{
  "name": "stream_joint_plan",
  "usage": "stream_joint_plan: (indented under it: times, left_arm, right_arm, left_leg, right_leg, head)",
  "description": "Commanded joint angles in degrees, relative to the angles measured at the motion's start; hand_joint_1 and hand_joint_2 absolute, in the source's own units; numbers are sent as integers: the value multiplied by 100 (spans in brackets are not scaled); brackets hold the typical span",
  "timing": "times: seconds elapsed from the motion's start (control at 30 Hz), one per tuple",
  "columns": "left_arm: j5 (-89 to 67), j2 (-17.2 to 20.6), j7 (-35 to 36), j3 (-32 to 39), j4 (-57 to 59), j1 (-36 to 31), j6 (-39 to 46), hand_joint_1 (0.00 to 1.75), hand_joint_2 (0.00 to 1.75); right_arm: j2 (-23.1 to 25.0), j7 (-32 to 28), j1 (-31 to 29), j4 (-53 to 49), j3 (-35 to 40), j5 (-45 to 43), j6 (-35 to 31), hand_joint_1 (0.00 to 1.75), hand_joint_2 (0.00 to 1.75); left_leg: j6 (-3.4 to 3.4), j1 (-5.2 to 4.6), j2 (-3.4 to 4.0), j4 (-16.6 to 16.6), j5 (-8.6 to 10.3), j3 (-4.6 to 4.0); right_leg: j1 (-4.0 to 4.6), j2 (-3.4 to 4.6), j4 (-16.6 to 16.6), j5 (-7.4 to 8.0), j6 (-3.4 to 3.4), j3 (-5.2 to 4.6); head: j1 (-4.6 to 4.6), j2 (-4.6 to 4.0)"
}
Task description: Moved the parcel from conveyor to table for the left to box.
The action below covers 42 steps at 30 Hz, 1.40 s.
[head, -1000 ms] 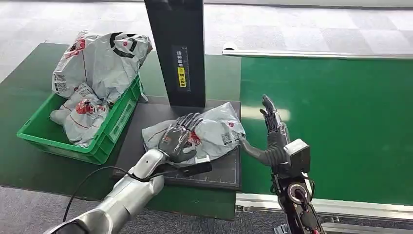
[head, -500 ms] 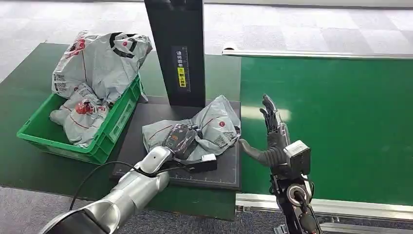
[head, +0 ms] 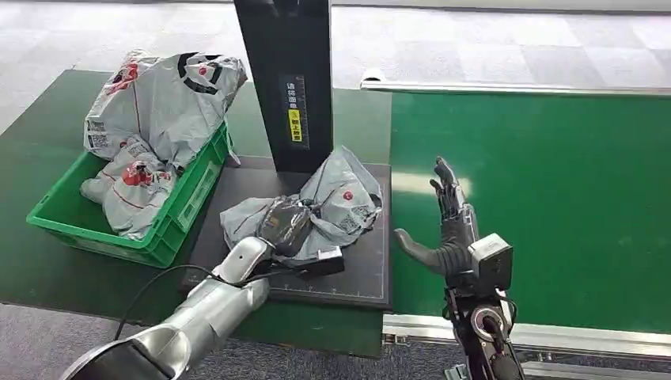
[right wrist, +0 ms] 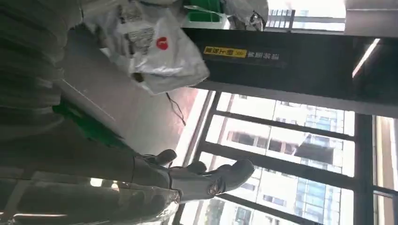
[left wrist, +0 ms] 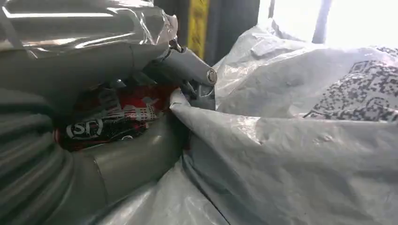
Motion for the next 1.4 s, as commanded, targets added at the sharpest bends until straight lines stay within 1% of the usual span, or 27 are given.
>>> stream_joint_plan:
  times: [0.03,0.07,0.1,0.17,0.23,0.3,0.37,0.4,0.43,0.47,0.53,0.57,0.63,0.7,0.73,0.8,0.9,0.97,1.0,1.13,1.2,1.27,1.3,1.33,1.37,1.4]
  left_arm:
    - [-534,1144,192,1993,-3858,818,117,175,175]
    - [-508,1271,268,2189,-4181,876,131,175,175]
    - [-462,1357,250,2240,-4223,890,131,175,175]
    - [-426,1381,224,2253,-4230,900,126,175,175]
    - [-781,1211,170,2941,-4743,1009,131,175,175]
    - [-922,1212,146,3347,-4937,963,131,175,175]
    - [-1091,1425,363,3488,-4858,821,126,175,175]
    - [-1287,1556,579,3573,-4706,708,131,175,175]
    - [-1403,1744,815,3657,-4375,555,108,175,175]
    - [-1410,1864,901,3730,-4096,438,100,175,175]
    - [-1158,2170,1035,3926,-3156,41,-151,175,175]
    - [-1237,2330,1088,3931,-2682,-153,-97,175,175]
    - [-1477,2645,1243,3833,-1399,-675,-79,175,175]
    - [-1733,2772,1359,3657,-538,-1048,-133,175,175]
    - [-1890,2775,1528,3595,-158,-1202,-259,175,175]
    - [-2034,2724,1652,3444,321,-1360,-288,175,175]
    - [-2165,2548,1720,3323,633,-1356,-480,175,175]
    - [-2176,2469,1739,3312,672,-1314,-466,175,175]
    - [-2280,2415,1819,3231,745,-1301,-584,175,175]
    - [-2470,2211,1769,3097,832,-1146,-928,175,175]
    - [-2485,2155,1876,3089,825,-1036,-862,175,175]
    - [-2294,2123,1731,3239,774,-942,-772,175,175]
    - [-2063,2118,1486,3403,691,-848,-605,175,175]
    - [-1994,2124,1384,3452,630,-817,-453,45,175]
    - [-1978,2142,1353,3463,619,-818,-468,45,175]
    - [-1941,2145,1259,3483,543,-794,-359,0,175]
  right_arm:
    - [-89,-122,466,17,-366,61,-182,0,175]
    - [-88,-130,525,-10,-398,61,-194,0,175]
    - [-92,-136,560,-40,-414,64,-201,0,175]
    - [-89,-133,561,-54,-417,63,-202,0,175]
    - [-71,-128,586,-109,-457,67,-215,0,175]
    - [-60,-109,645,-150,-510,89,-236,0,175]
    - [-46,-99,723,-174,-557,126,-235,0,175]
    - [-36,-99,744,-173,-568,154,-225,0,175]
    - [-23,-104,754,-155,-575,179,-214,0,175]
    - [-24,-109,755,-146,-575,189,-211,0,175]
    - [-91,-121,723,-148,-541,183,-182,0,175]
    - [-114,-124,690,-141,-532,167,-159,0,175]
    - [-127,-101,599,-122,-518,115,-90,0,175]
    - [-109,-72,557,-139,-524,88,-38,0,175]
    - [-96,-52,535,-133,-518,81,-5,0,175]
    - [-73,-48,492,-86,-507,85,30,0,175]
    - [-58,-55,399,3,-491,91,50,0,175]
    - [-53,-69,389,6,-500,93,48,0,175]
    - [-51,-74,387,-4,-499,97,56,0,175]
    - [-43,-74,363,-9,-502,117,80,0,175]
    - [-45,-71,345,14,-494,125,95,0,175]
    - [-39,-67,356,29,-497,133,111,0,175]
    - [-33,-69,363,43,-510,143,127,0,175]
    - [-29,-69,357,51,-525,149,133,0,175]
    - [-34,-69,346,58,-534,152,137,0,175]
    - [-28,-69,342,66,-547,155,140,0,175]
  left_leg:
    - [0,4,14,0,-2,-1]
    - [0,4,19,0,-2,-3]
    - [-1,3,27,-2,-2,-3]
    - [-1,5,35,-2,-4,1]
    - [0,3,32,-4,-2,3]
    - [2,6,19,1,0,-8]
    - [2,6,27,3,-2,-9]
    - [1,7,26,4,-2,-10]
    - [1,7,35,3,-3,-3]
    - [-1,3,33,-2,-1,-1]
    - [-5,4,29,-4,3,2]
    - [-5,3,19,-2,3,1]
    - [-7,4,22,-6,6,8]
    - [-10,7,15,-3,9,5]
    - [-12,10,17,-3,12,5]
    - [-14,7,6,-4,15,4]
    - [-12,6,9,-4,14,5]
    - [-10,5,5,-7,16,5]
    - [-12,6,7,-5,14,4]
    - [-14,3,-1,-4,13,3]
    - [-13,2,-3,-6,15,5]
    - [-13,3,2,-10,17,7]
    - [-13,4,6,-8,14,7]
    - [-13,2,7,-8,14,7]
    - [-12,3,11,-10,14,11]
    - [-13,4,10,-9,14,7]
  right_leg:
    - [5,3,-2,2,-4,-3]
    - [5,12,-1,3,-4,-8]
    - [4,20,1,4,-4,-10]
    - [7,28,2,2,-5,-9]
    - [5,24,1,2,-5,-7]
    - [8,15,1,3,-2,-12]
    - [8,20,3,3,-2,-12]
    - [9,20,5,3,-2,-11]
    - [9,27,4,4,-4,-7]
    - [5,25,5,3,-6,-7]
    - [7,20,6,4,-10,-5]
    - [5,13,8,1,-8,-6]
    - [7,13,5,3,-11,0]
    - [8,9,10,2,-9,-3]
    - [11,9,11,7,-13,-4]
    - [8,1,13,3,-9,-3]
    - [7,6,10,3,-7,-2]
    - [6,0,7,5,-7,3]
    - [6,3,9,4,-7,-1]
    - [4,-2,10,2,-8,-1]
    - [3,-6,8,2,-9,0]
    - [4,-2,4,6,-9,2]
    - [5,3,5,5,-9,1]
    - [3,5,7,4,-8,0]
    - [4,6,4,6,-9,2]
    - [5,6,5,6,-9,0]
  head:
    - [0,0]
    - [2,0]
    - [2,0]
    - [0,0]
    - [0,0]
    - [2,0]
    - [2,0]
    - [2,0]
    - [4,0]
    - [2,0]
    - [2,0]
    - [0,0]
    - [2,0]
    - [0,0]
    - [0,0]
    - [2,0]
    - [2,0]
    - [-2,0]
    - [4,-2]
    - [2,0]
    - [4,0]
    - [2,0]
    - [4,-2]
    - [0,0]
    - [2,0]
    - [0,0]
